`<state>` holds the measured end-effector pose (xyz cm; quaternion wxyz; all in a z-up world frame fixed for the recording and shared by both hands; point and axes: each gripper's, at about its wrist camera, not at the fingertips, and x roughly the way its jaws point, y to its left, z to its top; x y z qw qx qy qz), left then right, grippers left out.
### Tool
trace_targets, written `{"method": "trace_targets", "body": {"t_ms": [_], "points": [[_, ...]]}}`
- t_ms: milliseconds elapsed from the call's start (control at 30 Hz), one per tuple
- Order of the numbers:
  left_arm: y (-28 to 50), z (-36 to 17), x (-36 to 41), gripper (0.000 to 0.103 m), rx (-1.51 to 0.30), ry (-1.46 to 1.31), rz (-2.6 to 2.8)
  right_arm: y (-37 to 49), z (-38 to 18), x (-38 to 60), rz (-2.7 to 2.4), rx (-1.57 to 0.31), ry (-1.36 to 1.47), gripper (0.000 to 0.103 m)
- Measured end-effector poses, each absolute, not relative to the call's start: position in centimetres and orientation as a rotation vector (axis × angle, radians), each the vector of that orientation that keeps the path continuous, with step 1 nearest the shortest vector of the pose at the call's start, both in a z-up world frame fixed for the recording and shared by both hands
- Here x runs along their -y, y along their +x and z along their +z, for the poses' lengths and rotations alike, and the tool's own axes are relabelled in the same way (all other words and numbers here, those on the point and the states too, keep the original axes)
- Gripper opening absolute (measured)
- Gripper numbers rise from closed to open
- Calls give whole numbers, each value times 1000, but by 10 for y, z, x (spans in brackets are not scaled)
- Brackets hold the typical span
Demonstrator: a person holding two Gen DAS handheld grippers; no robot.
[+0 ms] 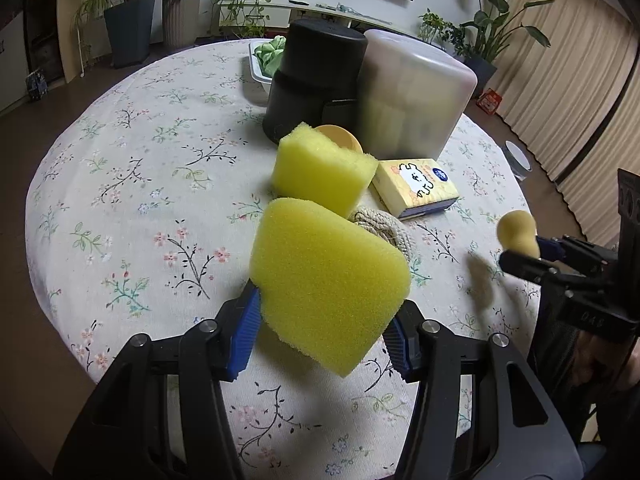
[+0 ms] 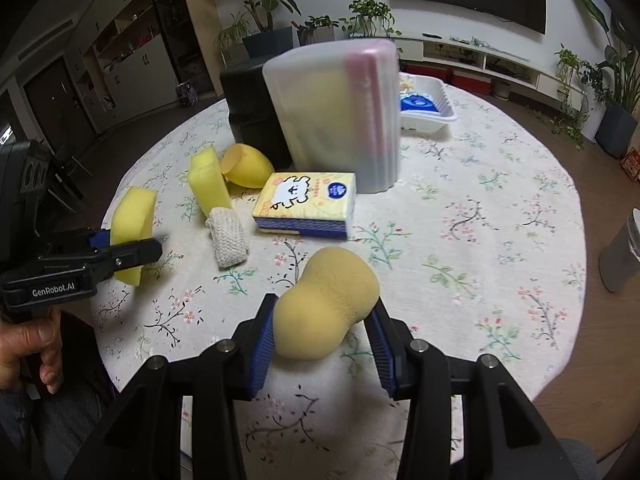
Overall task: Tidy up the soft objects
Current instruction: 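Lift and carry the yellow sponge and gourd sponge over the white tray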
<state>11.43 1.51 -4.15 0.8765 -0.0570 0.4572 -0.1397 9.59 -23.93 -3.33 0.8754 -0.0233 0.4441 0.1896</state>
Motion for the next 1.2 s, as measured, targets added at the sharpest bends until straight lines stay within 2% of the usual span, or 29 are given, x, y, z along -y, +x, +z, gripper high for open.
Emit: {"method": "trace_targets", "body": {"t_ms": [300, 533, 800, 1200], "points": [[121, -31, -32, 51, -932, -128, -258, 99, -13, 279, 309, -900, -63, 46], [149, -21, -74, 51, -915, -150, -196, 126, 0, 324, 211, -876, -74, 46], [196, 0, -115, 51, -889, -124, -121, 185, 12, 382, 89, -855, -97, 46], [297, 41, -109, 51, -849, -12, -136, 289, 24, 409, 47, -842, -130, 46]]}}
